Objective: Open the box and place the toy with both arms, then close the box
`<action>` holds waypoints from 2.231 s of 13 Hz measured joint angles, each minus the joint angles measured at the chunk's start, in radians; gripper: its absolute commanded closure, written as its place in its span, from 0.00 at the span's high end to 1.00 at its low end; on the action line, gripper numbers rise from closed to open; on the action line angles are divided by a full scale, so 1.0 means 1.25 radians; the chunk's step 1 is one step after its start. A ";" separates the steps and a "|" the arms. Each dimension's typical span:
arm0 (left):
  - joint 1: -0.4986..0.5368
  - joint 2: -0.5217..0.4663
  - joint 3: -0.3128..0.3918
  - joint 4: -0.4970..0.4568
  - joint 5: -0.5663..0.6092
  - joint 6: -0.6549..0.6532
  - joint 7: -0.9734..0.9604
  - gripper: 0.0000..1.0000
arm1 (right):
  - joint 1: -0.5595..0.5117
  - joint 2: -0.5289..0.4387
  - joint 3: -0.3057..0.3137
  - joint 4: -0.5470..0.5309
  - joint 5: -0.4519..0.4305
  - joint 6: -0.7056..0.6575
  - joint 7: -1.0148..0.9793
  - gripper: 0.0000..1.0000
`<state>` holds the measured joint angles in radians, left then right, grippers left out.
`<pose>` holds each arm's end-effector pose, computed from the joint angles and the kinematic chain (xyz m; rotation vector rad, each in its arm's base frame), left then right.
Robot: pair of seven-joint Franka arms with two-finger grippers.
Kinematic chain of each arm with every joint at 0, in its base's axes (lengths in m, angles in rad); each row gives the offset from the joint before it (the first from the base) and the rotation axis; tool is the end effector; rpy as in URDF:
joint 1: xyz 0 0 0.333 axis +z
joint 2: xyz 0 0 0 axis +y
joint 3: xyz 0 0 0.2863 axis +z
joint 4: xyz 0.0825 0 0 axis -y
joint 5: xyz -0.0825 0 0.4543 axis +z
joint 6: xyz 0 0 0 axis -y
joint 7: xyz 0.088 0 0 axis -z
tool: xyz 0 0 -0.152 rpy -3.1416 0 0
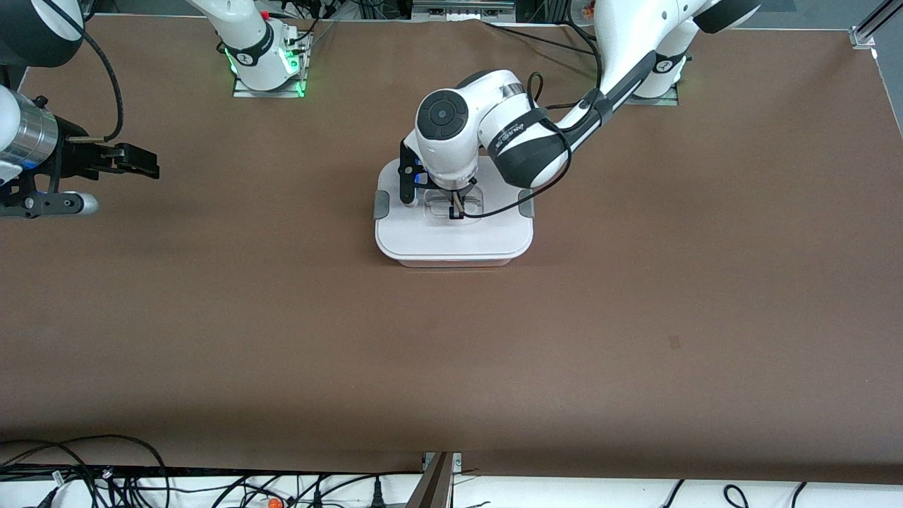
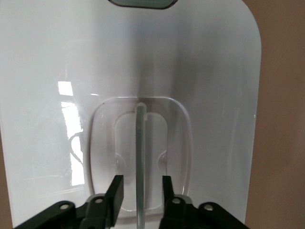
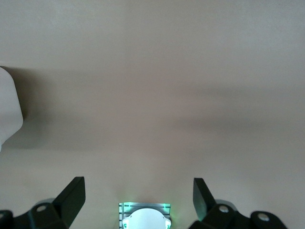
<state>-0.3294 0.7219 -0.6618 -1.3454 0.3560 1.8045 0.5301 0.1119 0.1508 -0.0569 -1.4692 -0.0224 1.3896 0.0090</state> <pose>0.5030 -0.5579 0.2597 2.2269 -2.1253 -0.2023 0.6325 0.0329 0.4959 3.0823 0.0681 -0.3546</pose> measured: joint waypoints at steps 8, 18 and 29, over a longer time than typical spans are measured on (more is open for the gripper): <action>0.065 -0.134 -0.003 0.022 -0.035 -0.147 -0.096 1.00 | 0.000 0.000 0.000 0.000 0.000 0.000 0.000 1.00; 0.299 -0.331 0.000 0.024 -0.045 -0.339 -0.441 1.00 | -0.001 0.003 -0.001 0.000 0.000 0.001 0.000 1.00; 0.183 -0.471 0.551 -0.016 -0.248 -0.396 -0.437 1.00 | 0.000 0.008 -0.001 0.000 0.000 0.002 0.000 1.00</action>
<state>-0.1010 0.1333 0.0267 -1.3655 0.0458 1.3092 -0.0163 0.1114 0.1603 -0.0585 -1.4695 -0.0221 1.3920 0.0090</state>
